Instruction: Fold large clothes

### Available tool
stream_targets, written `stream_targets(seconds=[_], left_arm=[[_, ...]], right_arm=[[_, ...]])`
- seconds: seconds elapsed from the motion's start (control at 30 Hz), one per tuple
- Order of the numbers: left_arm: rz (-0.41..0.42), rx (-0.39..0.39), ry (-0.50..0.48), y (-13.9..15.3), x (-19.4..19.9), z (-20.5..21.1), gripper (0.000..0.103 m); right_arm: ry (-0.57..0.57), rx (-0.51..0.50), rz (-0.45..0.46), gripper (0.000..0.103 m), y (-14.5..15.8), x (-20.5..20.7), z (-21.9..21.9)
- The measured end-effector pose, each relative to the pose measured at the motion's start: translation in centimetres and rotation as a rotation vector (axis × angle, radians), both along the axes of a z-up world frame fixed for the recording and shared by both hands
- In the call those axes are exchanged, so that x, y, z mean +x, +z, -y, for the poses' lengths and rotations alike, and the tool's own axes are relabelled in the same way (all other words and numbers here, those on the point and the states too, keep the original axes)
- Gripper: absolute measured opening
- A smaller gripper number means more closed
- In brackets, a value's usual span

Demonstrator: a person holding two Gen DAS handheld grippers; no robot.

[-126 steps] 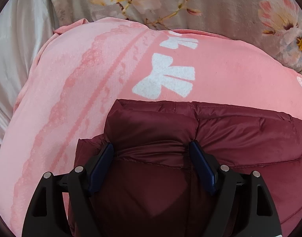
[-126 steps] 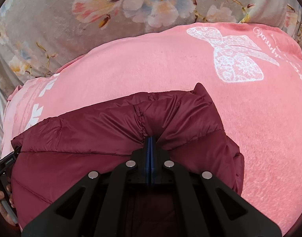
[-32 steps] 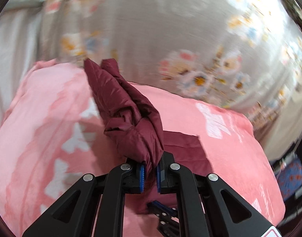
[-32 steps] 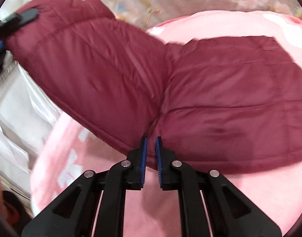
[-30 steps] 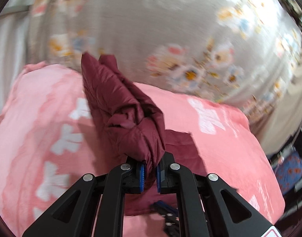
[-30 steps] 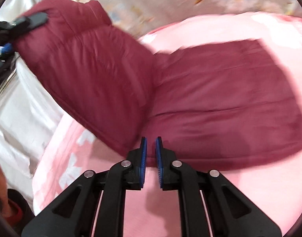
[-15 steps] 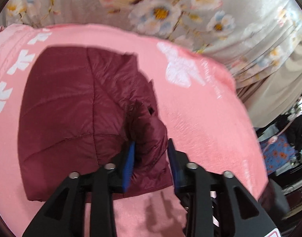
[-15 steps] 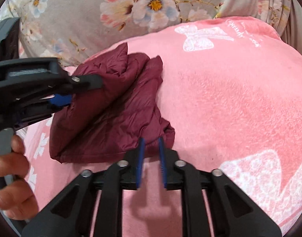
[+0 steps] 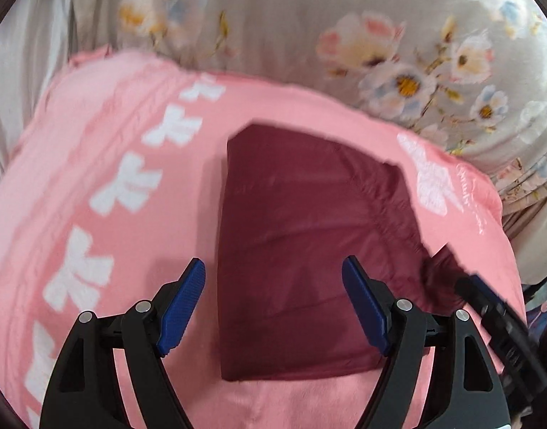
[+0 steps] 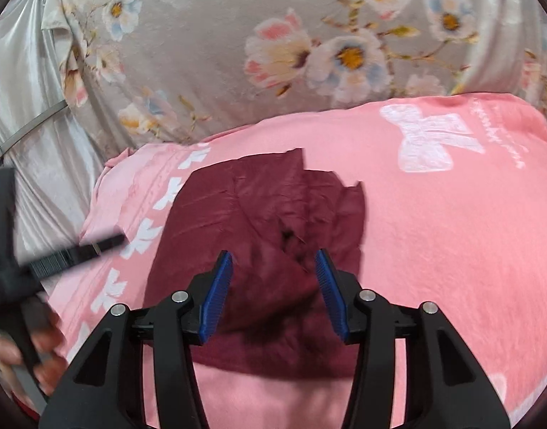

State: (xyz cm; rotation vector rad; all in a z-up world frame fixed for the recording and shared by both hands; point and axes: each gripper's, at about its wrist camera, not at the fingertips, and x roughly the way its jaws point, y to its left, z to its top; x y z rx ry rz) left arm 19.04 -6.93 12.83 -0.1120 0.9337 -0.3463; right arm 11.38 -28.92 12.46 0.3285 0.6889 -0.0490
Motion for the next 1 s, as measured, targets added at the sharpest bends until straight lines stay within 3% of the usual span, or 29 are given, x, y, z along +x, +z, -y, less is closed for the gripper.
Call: stream_targets(seconds=[0.03, 0.07, 0.13, 0.23, 0.43, 0.7, 1.0], left_arm=[[-0.031, 0.005, -0.003, -1.0, 0.2, 0.2, 0.074], [-0.048, 0.015, -0.003, -1.7, 0.2, 0.1, 0.074], [-0.067, 0.031, -0.003, -3.0, -0.1, 0.0, 0.074], [-0.09, 0.043, -0.019, -4.4, -0.5, 0.5, 0.074], [-0.117, 0.042, -0.063, -6.3, -1.3, 1.7, 0.075], [-0.1, 0.093, -0.083, -8.2, -2.0, 3.5, 0.079], [-0.088, 0.12, -0.075, -9.8, -1.7, 4.0, 0.08]], right_arm=[[0.009, -0.012, -0.018, 0.047, -0.3, 0.5, -0.3], [0.022, -0.026, -0.039, 0.039, -0.8, 1.0, -0.5], [0.017, -0.05, -0.063, 0.014, -1.6, 0.7, -0.6], [-0.012, -0.021, -0.039, 0.007, -2.2, -1.5, 0.4], [-0.082, 0.015, -0.087, 0.007, -5.2, -4.8, 2.0], [-0.101, 0.094, -0.161, 0.008, -9.6, -4.7, 3.7], [-0.104, 0.103, -0.154, 0.007, -10.9, -4.5, 3.7]])
